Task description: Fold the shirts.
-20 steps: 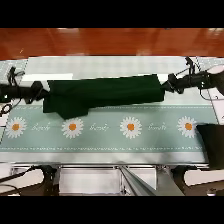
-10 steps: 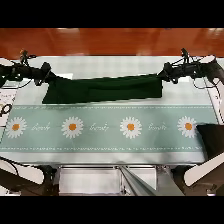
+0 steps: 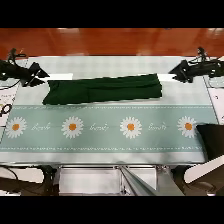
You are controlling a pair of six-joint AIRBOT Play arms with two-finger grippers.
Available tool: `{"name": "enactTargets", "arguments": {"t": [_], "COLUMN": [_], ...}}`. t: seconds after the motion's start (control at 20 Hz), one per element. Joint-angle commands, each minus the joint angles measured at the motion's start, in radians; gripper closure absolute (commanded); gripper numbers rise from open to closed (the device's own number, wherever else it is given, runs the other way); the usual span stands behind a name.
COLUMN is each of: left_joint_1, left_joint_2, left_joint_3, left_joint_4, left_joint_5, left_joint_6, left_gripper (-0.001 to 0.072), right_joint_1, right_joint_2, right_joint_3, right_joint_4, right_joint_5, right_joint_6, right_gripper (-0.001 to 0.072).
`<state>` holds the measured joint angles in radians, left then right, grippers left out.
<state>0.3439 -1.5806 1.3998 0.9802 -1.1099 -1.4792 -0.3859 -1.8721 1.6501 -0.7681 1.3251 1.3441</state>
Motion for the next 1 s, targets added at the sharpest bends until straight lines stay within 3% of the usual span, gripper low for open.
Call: {"name": "enactTargets", "arguments": {"t": [0.0, 0.25, 0.45, 0.85, 0.9, 0.95], "left_joint_1": [0.003, -0.044, -0.099, -0.179, -0.189, -0.198], "left_joint_2": [0.264, 0.515, 0.511, 0.495, 0.496, 0.496], "left_joint_3": [-0.246, -0.523, -0.539, -0.539, -0.539, -0.539], "left_joint_4": [0.056, 0.056, 0.035, 0.022, 0.021, 0.017], "left_joint_5": [0.223, 0.26, 0.264, 0.277, 0.285, 0.294], "left_joint_6": [0.042, 0.057, 0.053, 0.053, 0.053, 0.053], "left_gripper": [0.0208, 0.0208, 0.0207, 0.0207, 0.0208, 0.0208], "right_joint_1": [-0.061, -0.031, 0.005, 0.146, 0.167, 0.185], "right_joint_2": [0.069, 0.051, -0.012, -0.141, -0.15, -0.15], "right_joint_3": [-0.105, -0.204, -0.198, -0.11, -0.085, -0.064], "right_joint_4": [-0.065, -0.013, 0.103, 0.115, 0.115, 0.113], "right_joint_5": [-0.013, -0.08, -0.099, -0.104, -0.108, -0.116], "right_joint_6": [0.001, -0.018, -0.034, 0.0, 0.01, 0.01], "right_gripper": [0.0295, 0.0289, 0.0289, 0.0299, 0.032, 0.0452]}}
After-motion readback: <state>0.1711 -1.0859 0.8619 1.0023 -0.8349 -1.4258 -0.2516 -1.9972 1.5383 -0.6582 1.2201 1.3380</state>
